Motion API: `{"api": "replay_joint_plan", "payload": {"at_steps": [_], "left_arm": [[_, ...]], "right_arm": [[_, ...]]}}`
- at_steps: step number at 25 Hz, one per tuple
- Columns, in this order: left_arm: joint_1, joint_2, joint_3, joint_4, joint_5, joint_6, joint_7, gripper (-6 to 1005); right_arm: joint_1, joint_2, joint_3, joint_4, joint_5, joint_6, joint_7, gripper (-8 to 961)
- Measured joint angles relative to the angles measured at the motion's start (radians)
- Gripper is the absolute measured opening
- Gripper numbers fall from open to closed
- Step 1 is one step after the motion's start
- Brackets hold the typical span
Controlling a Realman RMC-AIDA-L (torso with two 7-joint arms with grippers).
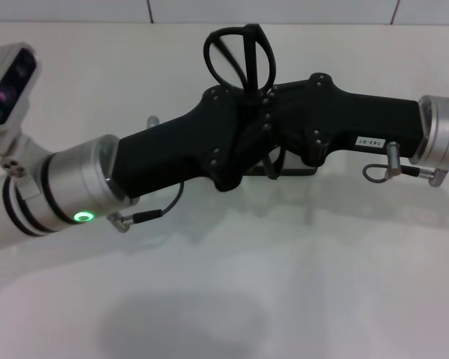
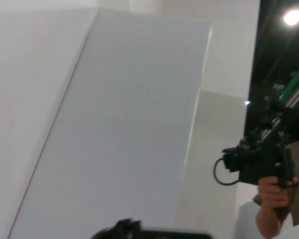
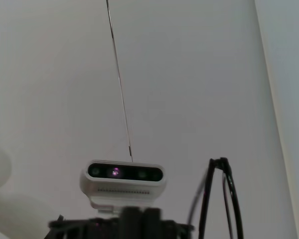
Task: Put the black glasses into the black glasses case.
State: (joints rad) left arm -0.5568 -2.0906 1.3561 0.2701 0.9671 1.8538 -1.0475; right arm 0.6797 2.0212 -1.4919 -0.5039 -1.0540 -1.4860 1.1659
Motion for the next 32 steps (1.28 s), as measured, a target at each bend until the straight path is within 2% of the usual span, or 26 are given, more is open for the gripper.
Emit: {"api": "replay_joint_plan", "payload": {"at_steps": [3,5,7,9,11,12,13,14,16,17,21,23,26,32], "left_arm": [[0.015,0.005,0.000,0.005,0.001,0.029,0.001,39],[0.050,0.029,-0.005,0.016,0.001,0.086,0.006,39],[0.071,0.047,-0.008,0.022,-0.007,0.114,0.007,39],[0.092,0.061,-0.019,0.024,-0.020,0.131,0.007,39],[0.120,0.071,-0.047,0.024,-0.029,0.148,0.007,39],[0.130,0.072,-0.062,0.024,-0.030,0.152,0.007,39],[0.140,0.073,-0.076,0.024,-0.030,0.156,0.008,39],[0.148,0.074,-0.086,0.024,-0.030,0.158,0.009,39],[0.157,0.073,-0.095,0.024,-0.030,0.160,0.012,39],[0.163,0.071,-0.099,0.024,-0.028,0.160,0.018,39],[0.172,0.050,-0.097,0.015,-0.014,0.159,0.060,39],[0.181,0.040,-0.095,0.014,-0.013,0.157,0.072,39],[0.201,0.037,-0.097,0.013,-0.013,0.157,0.077,39],[0.218,0.036,-0.099,0.012,-0.013,0.157,0.077,39]], "right_arm": [[-0.007,-0.008,0.001,-0.008,-0.006,0.009,0.009,141],[-0.017,-0.016,0.003,-0.041,-0.039,0.031,0.040,141],[-0.030,-0.028,0.007,-0.129,-0.121,0.074,0.114,142],[-0.038,-0.041,0.007,-0.282,-0.304,0.152,0.276,142],[-0.030,-0.045,0.008,-0.402,-0.469,0.193,0.432,143],[-0.004,-0.045,0.008,-0.505,-0.651,0.207,0.582,143],[0.023,-0.043,0.009,-0.549,-0.765,0.200,0.666,143],[0.081,-0.035,0.009,-0.596,-0.914,0.173,0.782,143],[0.133,-0.026,0.009,-0.607,-1.012,0.147,0.847,144],[0.189,-0.014,0.009,-0.589,-1.082,0.128,0.880,144],[0.310,0.006,-0.027,-0.484,-1.208,0.141,0.900,145],[0.344,0.007,-0.060,-0.438,-1.221,0.167,0.899,146],[0.390,0.007,-0.113,-0.383,-1.225,0.220,0.892,146],[0.414,0.008,-0.216,-0.342,-1.229,0.322,0.886,148]]}}
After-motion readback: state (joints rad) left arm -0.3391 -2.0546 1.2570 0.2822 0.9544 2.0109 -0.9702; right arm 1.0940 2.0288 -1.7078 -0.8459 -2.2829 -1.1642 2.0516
